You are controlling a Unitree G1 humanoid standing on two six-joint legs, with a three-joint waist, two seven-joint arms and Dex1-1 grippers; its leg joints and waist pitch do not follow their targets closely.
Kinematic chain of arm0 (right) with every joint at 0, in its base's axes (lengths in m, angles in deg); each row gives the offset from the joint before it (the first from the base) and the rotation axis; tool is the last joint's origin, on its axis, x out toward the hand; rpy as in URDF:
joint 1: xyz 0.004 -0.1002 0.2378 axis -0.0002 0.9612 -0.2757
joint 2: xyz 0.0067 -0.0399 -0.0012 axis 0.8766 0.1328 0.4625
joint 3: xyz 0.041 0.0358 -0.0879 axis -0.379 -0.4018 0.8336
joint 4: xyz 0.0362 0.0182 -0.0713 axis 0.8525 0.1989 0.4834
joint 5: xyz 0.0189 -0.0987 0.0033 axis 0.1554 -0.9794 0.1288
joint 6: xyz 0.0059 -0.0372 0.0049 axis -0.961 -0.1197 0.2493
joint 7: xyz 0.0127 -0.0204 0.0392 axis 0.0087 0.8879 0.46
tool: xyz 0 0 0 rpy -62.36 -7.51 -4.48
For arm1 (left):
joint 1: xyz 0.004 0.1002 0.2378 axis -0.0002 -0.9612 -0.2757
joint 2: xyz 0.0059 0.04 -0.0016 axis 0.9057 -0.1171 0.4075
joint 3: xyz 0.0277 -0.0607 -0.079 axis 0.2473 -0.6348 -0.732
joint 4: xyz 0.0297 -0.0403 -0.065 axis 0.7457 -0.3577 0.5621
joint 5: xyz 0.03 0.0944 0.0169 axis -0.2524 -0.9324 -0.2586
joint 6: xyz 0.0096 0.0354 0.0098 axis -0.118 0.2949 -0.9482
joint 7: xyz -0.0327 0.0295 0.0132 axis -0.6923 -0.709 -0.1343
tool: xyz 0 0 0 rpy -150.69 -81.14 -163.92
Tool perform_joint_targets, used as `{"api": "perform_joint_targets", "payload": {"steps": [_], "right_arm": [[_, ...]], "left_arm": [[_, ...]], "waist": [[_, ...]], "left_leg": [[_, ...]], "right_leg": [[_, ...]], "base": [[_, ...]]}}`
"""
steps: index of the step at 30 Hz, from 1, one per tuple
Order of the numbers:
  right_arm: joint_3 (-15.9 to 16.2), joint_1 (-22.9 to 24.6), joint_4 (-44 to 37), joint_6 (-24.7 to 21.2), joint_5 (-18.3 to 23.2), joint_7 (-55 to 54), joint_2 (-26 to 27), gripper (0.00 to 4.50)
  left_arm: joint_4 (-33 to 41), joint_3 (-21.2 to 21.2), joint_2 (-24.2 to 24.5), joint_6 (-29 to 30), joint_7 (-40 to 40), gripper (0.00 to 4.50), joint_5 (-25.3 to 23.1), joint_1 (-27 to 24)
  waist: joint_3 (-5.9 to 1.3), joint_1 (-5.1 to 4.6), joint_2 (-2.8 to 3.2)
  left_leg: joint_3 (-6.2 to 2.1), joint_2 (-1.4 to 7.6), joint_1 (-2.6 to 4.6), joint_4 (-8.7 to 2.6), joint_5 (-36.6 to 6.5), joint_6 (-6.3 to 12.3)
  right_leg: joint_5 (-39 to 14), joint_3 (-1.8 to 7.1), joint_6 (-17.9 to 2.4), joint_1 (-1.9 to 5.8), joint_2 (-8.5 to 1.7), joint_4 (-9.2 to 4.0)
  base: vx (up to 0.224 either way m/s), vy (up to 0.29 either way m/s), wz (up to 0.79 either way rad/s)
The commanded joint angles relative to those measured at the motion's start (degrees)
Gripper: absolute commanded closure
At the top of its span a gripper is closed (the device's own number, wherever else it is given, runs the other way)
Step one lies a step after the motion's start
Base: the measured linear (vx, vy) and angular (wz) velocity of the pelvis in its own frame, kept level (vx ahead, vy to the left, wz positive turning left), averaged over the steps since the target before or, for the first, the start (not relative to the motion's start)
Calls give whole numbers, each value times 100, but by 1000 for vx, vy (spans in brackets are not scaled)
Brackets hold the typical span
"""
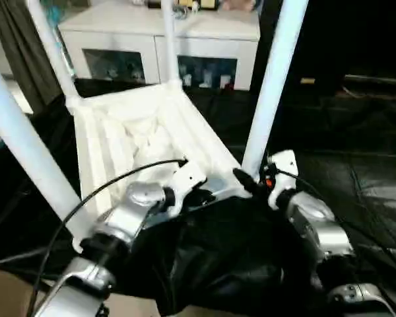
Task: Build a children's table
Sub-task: Rotate leg to tighten
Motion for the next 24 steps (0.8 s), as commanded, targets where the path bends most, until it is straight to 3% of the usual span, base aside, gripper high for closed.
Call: {"api": "perform_joint_targets", "payload": {"steps": [1, 2, 7, 8, 9, 11, 12, 13, 14, 15, 16, 18, 21, 22, 24], "right_arm": [[624, 101, 311, -118, -209, 295, 452, 145], [658, 52, 319, -62, -190, 396, 474, 129], [713, -4, -25, -268, 113, 1348, 117, 94], [754, 28, -277, -433, 251, 1861, -192, 94], [762, 43, -358, -496, 300, 2010, -280, 71], [770, 66, -469, -626, 376, 2261, -423, 61], [779, 77, -531, -727, 428, 2500, -561, 56], [789, 82, -564, -791, 453, 2654, -655, 52], [809, 77, -561, -812, 428, 2826, -769, 52], [833, 67, -537, -793, 379, 2946, -864, 52], [849, 17, -425, -704, 232, 3046, -989, 52], [854, -20, -360, -691, 188, 3076, -1026, 52], [870, -97, -325, -780, 240, 3194, -1110, 69], [843, -133, -318, -839, 287, 3181, -1085, 78], [852, -134, -353, -922, 331, 3203, -1065, 89]], "left_arm": [[-158, 34, -306, -95, 354, 450, -36, 208], [-173, 69, -318, -151, 265, 450, -34, 221], [181, 182, 74, -329, -642, 450, 153, 59], [437, 285, 367, -408, -1171, 450, 234, -78], [503, 316, 450, -437, -1310, 450, 249, -113], [579, 345, 558, -442, -1516, 450, 276, -152], [629, 355, 640, -426, -1680, 450, 296, -172], [663, 360, 699, -421, -1788, 450, 309, -184], [699, 363, 774, -403, -1903, 450, 314, -193], [727, 367, 838, -384, -1990, 450, 318, -199], [786, 377, 941, -367, -2165, 450, 331, -208], [793, 371, 972, -368, -2200, 450, 334, -211], [809, 376, 1045, -386, -2252, 450, 341, -217], [797, 367, 1045, -403, -2224, 450, 316, -222], [797, 351, 1030, -400, -2206, 450, 300, -232]], "waist": [[-187, -16, -26], [-185, -17, -56], [-194, -23, 4], [-221, -20, -20], [-256, -32, -14], [-288, -37, -2], [-307, -31, -24], [-361, 18, -5], [-384, 59, -9], [-402, 103, -2], [-409, 131, -33], [-405, 165, -22], [-386, 166, -17], [-353, 157, -52], [-340, 151, -68]], "left_leg": [[-176, 326, 11, -533, -1721, 17], [-171, 331, 10, -534, -1725, 40], [-177, 344, 1, -545, -1671, 112], [-181, 350, -21, -539, -1519, 176], [-175, 355, -78, -511, -1161, 278], [-139, 360, -51, -448, -743, 444], [-128, 352, -49, -422, -570, 502], [-119, 342, -58, -362, -103, 660], [-94, 340, -53, -307, 219, 845], [-86, 345, -46, -269, 395, 987], [-91, 338, -96, -255, 512, 1067], [-97, 355, -101, -248, 527, 1111], [-102, 374, -101, -266, 264, 1015], [-95, 376, -107, -293, 45, 916], [-92, 380, -102, -308, -90, 805]], "right_leg": [[-2099, 287, -1005, 114, -542, -594], [-2165, 288, -978, 107, -545, -609], [-2064, 302, -963, 109, -541, -602], [-1750, 304, -1022, 153, -544, -567], [-1113, 304, -1131, 200, -533, -491], [-259, 283, -1364, 178, -508, -418], [52, 280, -1440, 197, -502, -382], [834, 267, -1580, 223, -489, -280], [1449, 250, -1679, 180, -456, -217], [1803, 245, -1756, 155, -460, -175], [1967, 229, -1767, 185, -466, -138], [1899, 214, -1726, 160, -474, -132], [1373, 212, -1707, 151, -488, -175], [953, 219, -1691, 152, -490, -213], [638, 230, -1660, 153, -495, -238]], "base": [[0, 0, 0], [0, 0, 0], [0, 0, 0], [0, 0, 0], [0, 0, 0], [58, -11, -1], [81, -10, 2], [74, -6, 5], [74, -6, 5], [0, 0, 0], [0, 0, 0], [0, 0, 0], [0, 0, 0], [0, 0, 0], [0, 0, 0]]}}
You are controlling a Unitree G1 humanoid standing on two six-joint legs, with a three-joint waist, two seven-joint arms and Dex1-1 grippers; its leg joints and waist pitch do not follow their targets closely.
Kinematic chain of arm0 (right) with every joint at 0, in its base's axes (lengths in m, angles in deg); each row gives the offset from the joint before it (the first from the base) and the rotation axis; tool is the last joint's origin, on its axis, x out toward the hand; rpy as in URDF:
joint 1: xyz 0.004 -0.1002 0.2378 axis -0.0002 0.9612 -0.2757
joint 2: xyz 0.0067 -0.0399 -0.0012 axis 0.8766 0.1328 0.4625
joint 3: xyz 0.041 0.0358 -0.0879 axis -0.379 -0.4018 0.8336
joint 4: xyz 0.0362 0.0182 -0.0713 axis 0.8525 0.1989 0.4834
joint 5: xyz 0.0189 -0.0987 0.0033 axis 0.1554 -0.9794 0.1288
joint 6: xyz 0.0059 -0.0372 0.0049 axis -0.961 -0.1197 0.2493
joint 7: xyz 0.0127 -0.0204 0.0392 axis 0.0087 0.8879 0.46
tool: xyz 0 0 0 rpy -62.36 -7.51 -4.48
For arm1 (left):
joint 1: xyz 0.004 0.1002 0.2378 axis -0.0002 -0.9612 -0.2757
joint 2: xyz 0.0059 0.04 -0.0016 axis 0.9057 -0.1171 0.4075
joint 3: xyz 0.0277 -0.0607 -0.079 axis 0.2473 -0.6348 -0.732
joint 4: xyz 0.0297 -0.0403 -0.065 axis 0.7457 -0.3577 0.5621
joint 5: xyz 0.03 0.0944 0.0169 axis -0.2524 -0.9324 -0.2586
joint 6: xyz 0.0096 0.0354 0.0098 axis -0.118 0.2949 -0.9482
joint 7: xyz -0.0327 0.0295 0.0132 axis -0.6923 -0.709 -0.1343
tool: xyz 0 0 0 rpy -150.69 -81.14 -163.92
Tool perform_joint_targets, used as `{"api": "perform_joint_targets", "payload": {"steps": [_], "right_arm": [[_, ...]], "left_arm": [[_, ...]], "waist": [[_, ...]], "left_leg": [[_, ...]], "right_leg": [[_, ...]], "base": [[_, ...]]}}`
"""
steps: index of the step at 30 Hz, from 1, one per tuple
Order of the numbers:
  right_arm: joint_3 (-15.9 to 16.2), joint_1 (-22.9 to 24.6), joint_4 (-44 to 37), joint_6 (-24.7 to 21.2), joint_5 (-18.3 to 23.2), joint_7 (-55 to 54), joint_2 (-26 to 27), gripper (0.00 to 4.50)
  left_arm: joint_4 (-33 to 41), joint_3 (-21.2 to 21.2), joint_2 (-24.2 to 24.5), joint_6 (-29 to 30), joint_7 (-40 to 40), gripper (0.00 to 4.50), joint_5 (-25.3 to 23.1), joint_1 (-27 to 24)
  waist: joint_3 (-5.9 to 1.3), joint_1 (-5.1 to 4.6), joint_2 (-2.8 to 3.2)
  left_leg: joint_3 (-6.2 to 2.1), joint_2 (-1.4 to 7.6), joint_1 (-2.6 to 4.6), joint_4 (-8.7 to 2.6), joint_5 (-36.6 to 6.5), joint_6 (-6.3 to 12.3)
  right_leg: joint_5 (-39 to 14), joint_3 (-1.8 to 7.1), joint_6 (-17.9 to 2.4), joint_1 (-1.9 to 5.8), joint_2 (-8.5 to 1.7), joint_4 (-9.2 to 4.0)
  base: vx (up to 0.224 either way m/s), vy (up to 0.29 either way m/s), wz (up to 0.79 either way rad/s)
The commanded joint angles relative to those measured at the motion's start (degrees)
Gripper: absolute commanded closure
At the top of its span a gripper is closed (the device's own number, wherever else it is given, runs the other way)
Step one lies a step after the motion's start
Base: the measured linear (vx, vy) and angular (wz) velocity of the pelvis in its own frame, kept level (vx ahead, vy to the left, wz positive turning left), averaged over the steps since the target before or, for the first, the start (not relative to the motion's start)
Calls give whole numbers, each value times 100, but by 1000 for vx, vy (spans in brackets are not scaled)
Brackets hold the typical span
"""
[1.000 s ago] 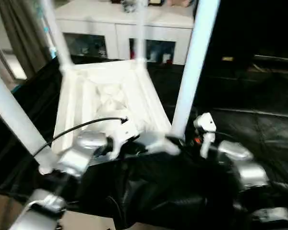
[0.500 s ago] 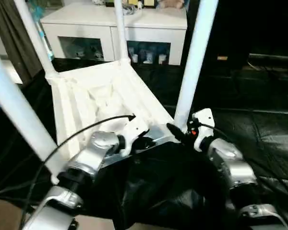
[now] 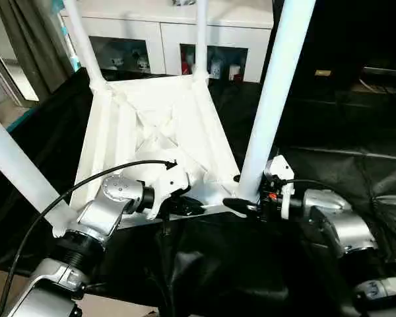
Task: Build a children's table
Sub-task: Rotate leg to tighten
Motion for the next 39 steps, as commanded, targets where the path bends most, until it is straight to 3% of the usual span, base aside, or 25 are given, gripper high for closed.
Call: {"api": "perform_joint_targets", "payload": {"steps": [1, 7, 9, 11, 14, 15, 16, 17, 19, 20, 22, 23, 25, 30, 34, 37, 39], "right_arm": [[163, 19, 58, -187, -45, 101, 31, 99], [183, 104, 83, -88, -112, -66, 144, 137], [84, 96, 263, 81, -275, -685, 307, 168], [-78, 49, 547, 230, -424, -1476, 524, 174], [-249, 25, 771, 227, -484, -2277, 816, 178], [-313, 22, 819, 199, -504, -2620, 960, 178], [-313, 22, 819, 199, -504, -2620, 960, 178], [-364, 3, 889, 148, -523, -3071, 1211, 178], [-361, -26, 956, 136, -567, -3356, 1388, 179], [-322, -45, 980, 149, -608, -3436, 1475, 179], [-181, -86, 1022, 287, -690, -3375, 1634, 179], [-117, -89, 1014, 339, -676, -3225, 1674, 124], [-59, -83, 940, 319, -565, -2899, 1703, 110], [188, -10, 573, 192, -518, -2112, 1325, 63], [281, 49, 320, 156, -348, -1300, 914, 63], [385, 106, 126, 219, -334, -641, 553, 63], [387, 122, 41, 160, -324, -289, 360, 63]], "left_arm": [[127, 200, -55, -31, -223, 450, 7, -47], [99, 153, -170, 48, 103, 450, -62, -75], [-48, 32, -352, 130, 541, 450, -103, -13], [-261, -74, -560, 196, 1074, 450, -209, 81], [-520, -216, -877, 278, 1802, 450, -315, 195], [-621, -280, -1032, 317, 2098, 450, -337, 244], [-621, -280, -1032, 317, 2098, 450, -337, 244], [-707, -354, -1306, 434, 2476, 450, -329, 300], [-726, -391, -1501, 506, 2715, 450, -328, 318], [-691, -384, -1586, 540, 2769, 450, -335, 307], [-603, -352, -1735, 577, 2828, 450, -352, 274], [-546, -329, -1770, 589, 2797, 450, -346, 246], [-433, -292, -1766, 579, 2702, 450, -328, 184], [-154, -195, -1453, 394, 2057, 450, -197, 1], [97, -106, -1094, 367, 1431, 450, -103, -183], [273, 10, -793, 301, 861, 450, -51, -299], [381, 87, -570, 295, 504, 450, -30, -345]], "waist": [[-342, -10, -60], [-353, -13, -79], [-353, -16, -81], [-305, -53, -85], [-213, -111, -93], [-213, -121, -61], [-194, -161, -79], [-219, -168, -114], [-222, -172, -106], [-230, -178, -148], [-231, -170, -133], [-235, -166, -124], [-246, -166, -132], [-266, -148, -147], [-287, -152, -143], [-288, -156, -137], [-313, -146, -115]], "left_leg": [[-80, 365, 90, -346, -164, 669], [-80, 345, 82, -334, -57, 608], [-77, 340, 80, -329, -45, 624], [-75, 337, 98, -369, -332, 469], [-92, 323, 174, -466, -1176, 68], [-97, 328, 194, -473, -1309, 12], [-108, 326, 214, -500, -1485, -66], [-111, 327, 231, -508, -1445, -80], [-112, 324, 218, -515, -1339, -61], [-115, 316, 183, -521, -1193, -3], [-110, 316, 178, -514, -1129, 71], [-111, 318, 170, -511, -1088, 131], [-107, 319, 164, -502, -996, 181], [-100, 317, 141, -484, -724, 363], [-90, 323, 110, -459, -420, 540], [-86, 326, 116, -450, -425, 573], [-81, 340, 115, -423, -208, 680]], "right_leg": [[487, 245, -1623, 328, -498, -291], [590, 258, -1573, 335, -494, -271], [609, 260, -1567, 328, -495, -273], [64, 270, -1523, 298, -514, -359], [-1455, 279, -1262, 286, -513, -523], [-1660, 288, -1221, 273, -524, -537], [-1961, 295, -1124, 272, -518, -582], [-1974, 313, -1044, 270, -521, -587], [-1850, 313, -1053, 277, -522, -578], [-1693, 300, -1043, 315, -519, -573], [-1595, 305, -1060, 306, -532, -564], [-1569, 304, -1052, 316, -542, -572], [-1390, 306, -1071, 323, -533, -551], [-914, 288, -1161, 366, -529, -515], [-455, 282, -1261, 386, -521, -461], [-344, 274, -1331, 382, -512, -451], [154, 266, -1431, 376, -484, -376]], "base": [[0, 0, 0], [0, 0, 0], [0, 0, 0], [0, 0, 0], [0, 0, 0], [0, 0, 0], [0, 0, 0], [0, 0, 0], [0, 0, 0], [0, 0, 0], [0, 0, 0], [0, 0, 0], [0, 0, 0], [0, 0, 0], [0, 0, 0], [0, 0, 0], [0, 0, 0]]}}
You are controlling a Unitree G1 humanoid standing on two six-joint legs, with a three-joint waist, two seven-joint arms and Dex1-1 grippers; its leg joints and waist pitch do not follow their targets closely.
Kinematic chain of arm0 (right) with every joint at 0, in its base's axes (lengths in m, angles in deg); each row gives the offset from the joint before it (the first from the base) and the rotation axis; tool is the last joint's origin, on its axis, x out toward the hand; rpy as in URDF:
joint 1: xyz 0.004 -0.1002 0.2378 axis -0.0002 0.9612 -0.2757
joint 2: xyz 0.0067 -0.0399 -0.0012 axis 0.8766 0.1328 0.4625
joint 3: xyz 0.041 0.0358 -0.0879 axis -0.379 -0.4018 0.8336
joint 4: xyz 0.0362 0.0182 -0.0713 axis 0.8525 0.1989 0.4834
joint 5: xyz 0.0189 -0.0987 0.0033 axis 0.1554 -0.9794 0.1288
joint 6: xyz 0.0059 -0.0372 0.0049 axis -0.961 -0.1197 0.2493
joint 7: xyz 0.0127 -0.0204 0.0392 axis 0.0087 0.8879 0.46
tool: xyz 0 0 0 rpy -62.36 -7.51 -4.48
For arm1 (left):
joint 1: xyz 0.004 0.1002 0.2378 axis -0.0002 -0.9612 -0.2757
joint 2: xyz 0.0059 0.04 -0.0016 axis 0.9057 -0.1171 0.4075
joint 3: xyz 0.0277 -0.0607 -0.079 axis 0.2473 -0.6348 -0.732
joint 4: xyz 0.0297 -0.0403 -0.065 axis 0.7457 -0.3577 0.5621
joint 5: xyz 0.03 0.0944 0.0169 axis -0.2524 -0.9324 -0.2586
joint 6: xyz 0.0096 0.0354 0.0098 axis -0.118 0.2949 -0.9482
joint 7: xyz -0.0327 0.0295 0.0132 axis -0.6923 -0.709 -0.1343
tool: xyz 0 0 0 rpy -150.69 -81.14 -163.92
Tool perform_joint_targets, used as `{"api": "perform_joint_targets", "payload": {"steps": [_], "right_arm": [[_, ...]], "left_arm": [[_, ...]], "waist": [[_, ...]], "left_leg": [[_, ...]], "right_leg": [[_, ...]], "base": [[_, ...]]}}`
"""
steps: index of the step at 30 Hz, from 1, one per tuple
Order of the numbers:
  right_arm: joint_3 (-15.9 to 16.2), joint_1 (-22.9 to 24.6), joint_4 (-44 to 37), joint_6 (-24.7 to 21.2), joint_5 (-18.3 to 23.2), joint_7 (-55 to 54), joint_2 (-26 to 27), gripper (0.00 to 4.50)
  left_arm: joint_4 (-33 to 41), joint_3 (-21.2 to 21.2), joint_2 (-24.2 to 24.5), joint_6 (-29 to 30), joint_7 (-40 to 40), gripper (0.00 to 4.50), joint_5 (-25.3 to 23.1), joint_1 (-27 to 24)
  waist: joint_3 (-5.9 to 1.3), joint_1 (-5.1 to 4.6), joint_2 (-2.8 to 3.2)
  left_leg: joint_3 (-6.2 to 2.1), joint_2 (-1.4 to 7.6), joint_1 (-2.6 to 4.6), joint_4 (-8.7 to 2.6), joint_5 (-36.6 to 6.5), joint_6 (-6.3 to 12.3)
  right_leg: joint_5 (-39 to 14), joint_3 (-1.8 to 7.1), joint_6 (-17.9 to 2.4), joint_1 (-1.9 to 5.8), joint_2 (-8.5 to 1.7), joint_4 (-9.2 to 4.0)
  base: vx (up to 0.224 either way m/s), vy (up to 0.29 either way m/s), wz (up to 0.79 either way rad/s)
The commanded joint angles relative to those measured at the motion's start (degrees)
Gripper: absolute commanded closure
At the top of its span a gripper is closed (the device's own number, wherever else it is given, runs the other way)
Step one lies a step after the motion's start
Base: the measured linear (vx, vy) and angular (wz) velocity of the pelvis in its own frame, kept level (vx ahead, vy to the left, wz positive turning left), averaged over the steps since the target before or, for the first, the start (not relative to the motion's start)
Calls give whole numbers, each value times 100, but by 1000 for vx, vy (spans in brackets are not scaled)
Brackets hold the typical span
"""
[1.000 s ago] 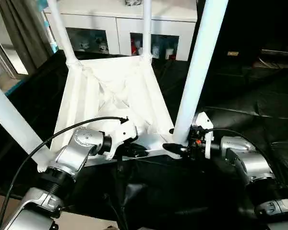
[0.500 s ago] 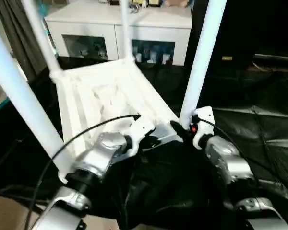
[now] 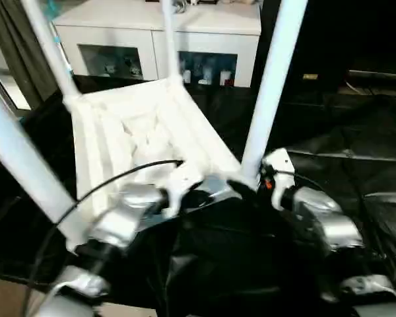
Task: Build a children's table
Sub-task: Rotate leg to tighten
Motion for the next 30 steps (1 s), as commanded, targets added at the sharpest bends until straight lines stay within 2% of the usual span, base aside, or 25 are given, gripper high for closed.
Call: {"api": "perform_joint_targets", "payload": {"steps": [1, 4, 7, 8, 9, 10, 11, 12, 16, 17, 19, 20, 21, 23, 24, 25, 27, 30], "right_arm": [[483, 130, -129, -148, 77, 674, 61, 63], [506, 123, -135, -165, 66, 879, -74, 63], [484, 119, -123, -188, 80, 932, -105, 63], [449, 121, -111, -219, 112, 925, -75, 77], [438, 131, -115, -243, 137, 929, -48, 87], [435, 144, -126, -244, 152, 925, -27, 87], [431, 157, -142, -254, 163, 927, -9, 96], [428, 173, -162, -264, 175, 927, 5, 112], [340, 232, -186, -256, 221, 729, 115, 137], [215, 223, -109, -175, 201, 400, 246, 153], [22, 153, 136, -106, 88, -329, 474, 162], [-79, 134, 314, -63, -13, -868, 646, 162], [-79, 134, 314, -63, -13, -868, 646, 174], [-157, 135, 515, -47, -128, -1512, 892, 176], [-150, 137, 601, -36, -204, -1814, 1025, 177], [-140, 138, 662, -41, -253, -2024, 1134, 179], [-107, 122, 727, -57, -335, -2343, 1334, 179], [263, 27, 800, 145, -753, -2416, 1416, 179]], "left_arm": [[153, 332, 18, -91, -489, 450, 137, -82], [127, 364, 166, -112, -673, 450, 105, -58], [48, 353, 248, -161, -744, 450, 82, -2], [16, 340, 254, -175, -748, 450, 73, 19], [-10, 331, 248, -181, -738, 450, 63, 39], [-30, 331, 235, -179, -725, 450, 55, 59], [-43, 335, 224, -179, -722, 450, 55, 74], [-43, 341, 216, -173, -726, 450, 60, 79], [-106, 331, 150, -190, -637, 450, 38, 109], [-140, 297, 97, -187, -500, 450, 12, 125], [-225, 223, -18, -202, -197, 450, -44, 154], [-320, 156, -152, -203, 117, 450, -97, 178], [-320, 156, -152, -203, 117, 450, -97, 178], [-477, 65, -376, -90, 661, 450, -201, 224], [-574, 8, -526, -20, 982, 450, -246, 255], [-649, -40, -649, 37, 1223, 450, -271, 277], [-745, -113, -866, 124, 1594, 450, -291, 301], [-805, -116, -1193, 204, 1919, 450, -286, 313]], "waist": [[-321, 34, -64], [-322, 44, -69], [-309, 40, -44], [-298, 33, -58], [-300, 33, -35], [-305, 36, -38], [-307, 37, -37], [-315, 43, -10], [-326, 45, -23], [-324, 44, -23], [-305, 23, -20], [-289, 1, -29], [-257, -21, -22], [-239, -44, -29], [-196, -64, -9], [-162, -96, -23], [-174, -115, -38], [-195, -111, -59]], "left_leg": [[-98, 344, -6, -304, -158, 747], [-94, 354, -17, -291, -95, 821], [-100, 360, -8, -305, -269, 753], [-97, 360, -3, -318, -401, 663], [-98, 354, 2, -320, -447, 599], [-101, 353, 0, -320, -447, 559], [-101, 352, -2, -318, -434, 549], [-104, 349, 4, -312, -396, 542], [-100, 351, 3, -301, -306, 584], [-100, 351, 0, -302, -324, 577], [-106, 346, 6, -326, -450, 499], [-103, 344, 20, -345, -609, 399], [-118, 337, 32, -380, -871, 248], [-125, 342, 44, -410, -1108, 113], [-130, 349, 62, -445, -1374, 12], [-136, 330, 112, -461, -1730, -98], [-169, 319, 142, -460, -1959, -144], [-155, 323, 108, -461, -1718, -37]], "right_leg": [[386, 255, -1535, 256, -485, -303], [620, 241, -1632, 250, -480, -274], [420, 235, -1651, 249, -490, -297], [221, 242, -1645, 249, -499, -322], [148, 248, -1635, 252, -497, -330], [170, 253, -1636, 262, -503, -325], [207, 255, -1634, 265, -503, -322], [301, 253, -1645, 264, -499, -310], [587, 249, -1681, 268, -494, -289], [569, 252, -1682, 268, -499, -291], [333, 254, -1663, 251, -510, -321], [11, 259, -1632, 237, -512, -357], [-513, 256, -1549, 236, -521, -418], [-962, 272, -1422, 228, -514, -458], [-1369, 275, -1335, 196, -511, -500], [-1914, 276, -1221, 159, -505, -553], [-2447, 292, -1036, 161, -542, -612], [-2109, 318, -1013, 153, -522, -599]], "base": [[0, 0, 0], [0, 0, 0], [0, 0, 0], [0, 0, 0], [0, 0, 0], [0, 0, 0], [0, 0, 0], [0, 0, 0], [0, 0, 0], [0, 0, 0], [0, 0, 0], [0, 0, 0], [0, 0, 0], [0, 0, 0], [0, 0, 0], [0, 0, 0], [0, 0, 0], [0, 0, 0]]}}
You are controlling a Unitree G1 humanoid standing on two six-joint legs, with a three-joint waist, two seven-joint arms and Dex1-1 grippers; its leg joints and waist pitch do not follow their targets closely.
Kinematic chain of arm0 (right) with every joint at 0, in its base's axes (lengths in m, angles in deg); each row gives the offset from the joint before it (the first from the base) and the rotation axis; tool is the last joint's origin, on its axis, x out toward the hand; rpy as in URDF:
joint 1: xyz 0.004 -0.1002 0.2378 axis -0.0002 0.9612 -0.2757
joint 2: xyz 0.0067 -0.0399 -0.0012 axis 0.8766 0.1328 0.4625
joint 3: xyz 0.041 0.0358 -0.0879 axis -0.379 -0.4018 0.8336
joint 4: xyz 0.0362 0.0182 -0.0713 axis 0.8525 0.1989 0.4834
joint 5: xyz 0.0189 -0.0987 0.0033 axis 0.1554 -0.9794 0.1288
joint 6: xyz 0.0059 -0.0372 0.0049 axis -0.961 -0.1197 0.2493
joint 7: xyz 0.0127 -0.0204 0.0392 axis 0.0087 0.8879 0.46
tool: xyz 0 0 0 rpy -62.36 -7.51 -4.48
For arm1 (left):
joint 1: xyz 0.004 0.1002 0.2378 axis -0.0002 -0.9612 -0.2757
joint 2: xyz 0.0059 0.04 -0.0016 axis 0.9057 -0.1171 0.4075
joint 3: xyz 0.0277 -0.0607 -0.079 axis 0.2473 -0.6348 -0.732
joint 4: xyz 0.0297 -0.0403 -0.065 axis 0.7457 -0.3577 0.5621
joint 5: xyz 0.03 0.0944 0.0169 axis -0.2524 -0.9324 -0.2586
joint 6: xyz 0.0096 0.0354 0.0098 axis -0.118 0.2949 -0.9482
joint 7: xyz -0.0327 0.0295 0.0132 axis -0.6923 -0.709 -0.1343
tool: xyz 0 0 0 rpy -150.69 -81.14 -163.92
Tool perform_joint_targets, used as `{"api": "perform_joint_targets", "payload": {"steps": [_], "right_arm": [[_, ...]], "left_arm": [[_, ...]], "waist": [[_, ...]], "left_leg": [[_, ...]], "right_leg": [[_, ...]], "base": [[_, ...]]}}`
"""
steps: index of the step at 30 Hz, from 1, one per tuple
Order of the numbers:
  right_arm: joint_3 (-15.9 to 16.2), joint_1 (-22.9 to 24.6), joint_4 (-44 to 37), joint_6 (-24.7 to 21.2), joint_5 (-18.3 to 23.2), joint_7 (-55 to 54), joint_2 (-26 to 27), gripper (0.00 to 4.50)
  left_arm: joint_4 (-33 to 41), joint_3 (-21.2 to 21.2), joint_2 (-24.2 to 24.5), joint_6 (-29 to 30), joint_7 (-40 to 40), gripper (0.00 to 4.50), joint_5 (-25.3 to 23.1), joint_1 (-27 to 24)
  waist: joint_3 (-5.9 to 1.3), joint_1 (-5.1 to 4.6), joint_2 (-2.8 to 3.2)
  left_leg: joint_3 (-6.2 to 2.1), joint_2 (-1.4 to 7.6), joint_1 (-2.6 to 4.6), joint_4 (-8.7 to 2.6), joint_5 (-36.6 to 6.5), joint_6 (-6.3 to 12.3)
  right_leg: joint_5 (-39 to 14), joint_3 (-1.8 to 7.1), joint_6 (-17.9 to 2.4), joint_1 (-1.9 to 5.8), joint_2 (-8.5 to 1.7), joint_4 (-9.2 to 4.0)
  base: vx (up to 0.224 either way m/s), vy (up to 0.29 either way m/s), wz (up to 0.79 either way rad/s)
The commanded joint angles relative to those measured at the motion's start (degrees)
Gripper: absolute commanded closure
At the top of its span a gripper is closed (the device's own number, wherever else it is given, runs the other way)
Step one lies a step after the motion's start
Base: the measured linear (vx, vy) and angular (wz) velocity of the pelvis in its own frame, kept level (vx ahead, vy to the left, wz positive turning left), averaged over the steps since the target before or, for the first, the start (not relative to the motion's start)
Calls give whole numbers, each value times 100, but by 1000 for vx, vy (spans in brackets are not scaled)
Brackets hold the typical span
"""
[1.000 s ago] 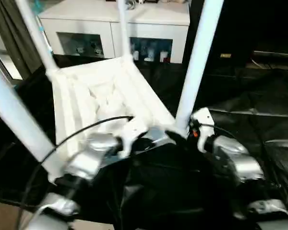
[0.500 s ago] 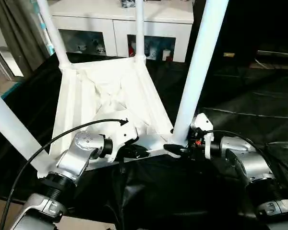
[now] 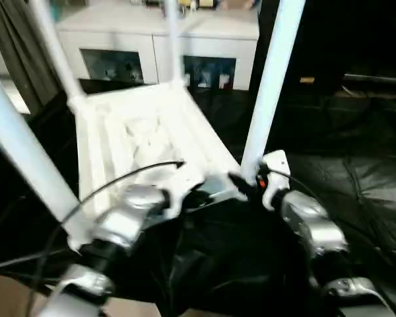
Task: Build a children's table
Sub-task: Rotate leg to tighten
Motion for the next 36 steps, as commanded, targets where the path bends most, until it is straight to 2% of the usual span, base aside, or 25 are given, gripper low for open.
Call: {"api": "perform_joint_targets", "payload": {"steps": [1, 3, 4, 5, 6, 7, 8, 9, 10, 11, 12, 13, 17, 18, 20, 21, 22, 24, 25, 26, 27, 28, 29, 32, 36], "right_arm": [[797, 74, 283, -50, -382, 268, 431, 179], [702, -9, 317, -51, -188, 442, 510, 124], [700, 0, 240, -105, -89, 638, 497, 124], [705, 7, 191, -139, -38, 767, 483, 107], [720, 17, 139, -146, 7, 902, 449, 107], [751, 19, 101, -163, 15, 1017, 380, 100], [782, 24, 76, -167, 14, 1121, 323, 87], [839, 27, 36, -178, 8, 1313, 220, 65], [907, 53, -66, -195, 40, 1731, 50, 65], [912, 54, -79, -198, 42, 1773, 27, 65], [940, 58, -141, -210, 56, 1981, -86, 65], [961, 61, -191, -219, 65, 2146, -180, 65], [975, 24, -341, -361, 187, 3035, -708, 65], [975, 24, -341, -361, 187, 3035, -708, 65], [965, 45, -418, -424, 235, 3310, -824, 65], [998, 84, -500, -485, 280, 3622, -967, 65], [1023, 98, -523, -513, 290, 3738, -1024, 65], [1043, 105, -529, -536, 295, 3848, -1084, 90], [1043, 101, -517, -538, 291, 3876, -1104, 98], [1011, 71, -502, -621, 358, 3975, -1153, 98], [1008, 69, -503, -628, 364, 3980, -1155, 109], [1002, 63, -516, -640, 391, 3997, -1159, 109], [993, 64, -535, -666, 425, 4028, -1161, 133], [997, 126, -633, -726, 479, 4143, -1149, 144], [1029, 234, -727, -796, 504, 4181, -1124, 174]], "left_arm": [[-235, 13, -442, 62, 653, 450, 67, 108], [-177, 70, -515, 0, 535, 450, 83, 62], [-119, 98, -481, -34, 428, 450, 87, 24], [-90, 112, -452, -60, 359, 450, 87, 4], [-46, 130, -401, -86, 266, 450, 87, -22], [-2, 133, -331, -106, 174, 450, 99, -40], [34, 136, -279, -124, 97, 450, 108, -55], [97, 138, -180, -159, -48, 450, 127, -80], [236, 156, -8, -229, -332, 450, 178, -136], [255, 159, 15, -237, -373, 450, 188, -145], [350, 176, 126, -275, -577, 450, 236, -187], [429, 191, 216, -306, -744, 450, 276, -223], [819, 304, 746, -264, -1621, 450, 444, -403], [819, 304, 746, -264, -1621, 450, 444, -403], [862, 326, 868, -253, -1785, 450, 443, -427], [901, 371, 984, -254, -1961, 450, 439, -451], [918, 392, 1037, -249, -2046, 450, 443, -464], [927, 403, 1070, -246, -2083, 450, 445, -467], [922, 398, 1077, -248, -2084, 450, 448, -463], [897, 368, 1110, -257, -2072, 450, 466, -433], [896, 365, 1112, -258, -2071, 450, 467, -431], [870, 351, 1115, -264, -2064, 450, 468, -410], [859, 343, 1120, -264, -2074, 450, 472, -396], [802, 333, 1119, -278, -2089, 450, 484, -351], [764, 312, 1073, -269, -2032, 450, 484, -329]], "waist": [[-174, -4, -74], [-186, -11, -92], [-194, -6, -88], [-193, -8, -135], [-196, 5, -112], [-192, 3, -134], [-194, 7, -124], [-208, 18, -133], [-208, 30, -112], [-216, 30, -123], [-224, 44, -73], [-233, 38, -87], [-282, 53, -51], [-302, 70, -43], [-322, 86, -59], [-337, 117, -64], [-328, 126, -59], [-304, 153, -53], [-304, 153, -53], [-282, 164, -49], [-280, 166, -48], [-272, 168, -49], [-272, 170, -48], [-288, 173, -46], [-307, 203, -53]], "left_leg": [[-156, 342, 39, -500, -1689, 22], [-152, 336, -11, -496, -1480, 134], [-151, 333, -18, -492, -1419, 176], [-140, 330, -23, -485, -1403, 216], [-144, 330, -34, -482, -1339, 254], [-147, 334, -50, -487, -1310, 273], [-155, 336, -56, -491, -1287, 284], [-145, 345, -46, -479, -1182, 326], [-146, 346, -51, -476, -1133, 369], [-134, 347, -64, -465, -1034, 419], [-146, 350, -61, -469, -965, 428], [-138, 347, -69, -458, -900, 446], [-122, 350, -83, -407, -481, 613], [-109, 360, -83, -378, -284, 699], [-105, 358, -82, -346, -102, 802], [-106, 356, -102, -318, 97, 949], [-106, 367, -105, -316, 83, 973], [-97, 385, -83, -334, -196, 908], [-97, 385, -83, -334, -196, 908], [-100, 395, -66, -362, -407, 767], [-101, 394, -64, -368, -463, 718], [-101, 396, -59, -383, -609, 593], [-105, 398, -54, -388, -624, 561], [-104, 386, -56, -378, -532, 512], [-103, 370, -68, -346, -302, 624]], "right_leg": [[-2062, 292, -1043, 65, -513, -580], [-1806, 292, -1079, 99, -515, -560], [-1726, 287, -1081, 106, -513, -548], [-1726, 287, -1077, 108, -515, -555], [-1758, 288, -1066, 117, -531, -554], [-1778, 283, -1048, 123, -532, -554], [-1793, 279, -1036, 127, -533, -549], [-1678, 282, -1047, 121, -531, -541], [-1516, 277, -1089, 130, -522, -525], [-1307, 283, -1142, 135, -524, -510], [-1201, 281, -1179, 143, -532, -496], [-1056, 272, -1205, 155, -520, -489], [-67, 243, -1476, 202, -490, -374], [398, 234, -1571, 196, -480, -320], [854, 228, -1655, 201, -469, -267], [1244, 206, -1729, 194, -463, -217], [1226, 199, -1745, 181, -468, -216], [789, 197, -1750, 164, -483, -260], [789, 197, -1750, 164, -483, -260], [402, 203, -1725, 159, -485, -298], [308, 204, -1716, 164, -484, -301], [85, 215, -1688, 166, -494, -321], [59, 216, -1679, 164, -493, -321], [226, 223, -1670, 171, -488, -304], [652, 218, -1678, 184, -485, -266]], "base": [[0, 0, 0], [0, 0, 0], [0, 0, 0], [0, 0, 0], [0, 0, 0], [0, 0, 0], [0, 0, 0], [0, 0, 0], [0, 0, 0], [0, 0, 0], [0, 0, 0], [0, 0, 0], [0, 0, 0], [0, 0, 0], [0, 0, 0], [0, 0, 0], [0, 0, 0], [0, 0, 0], [0, 0, 0], [0, 0, 0], [0, 0, 0], [0, 0, 0], [0, 0, 0], [0, 0, 0], [0, 0, 0]]}}
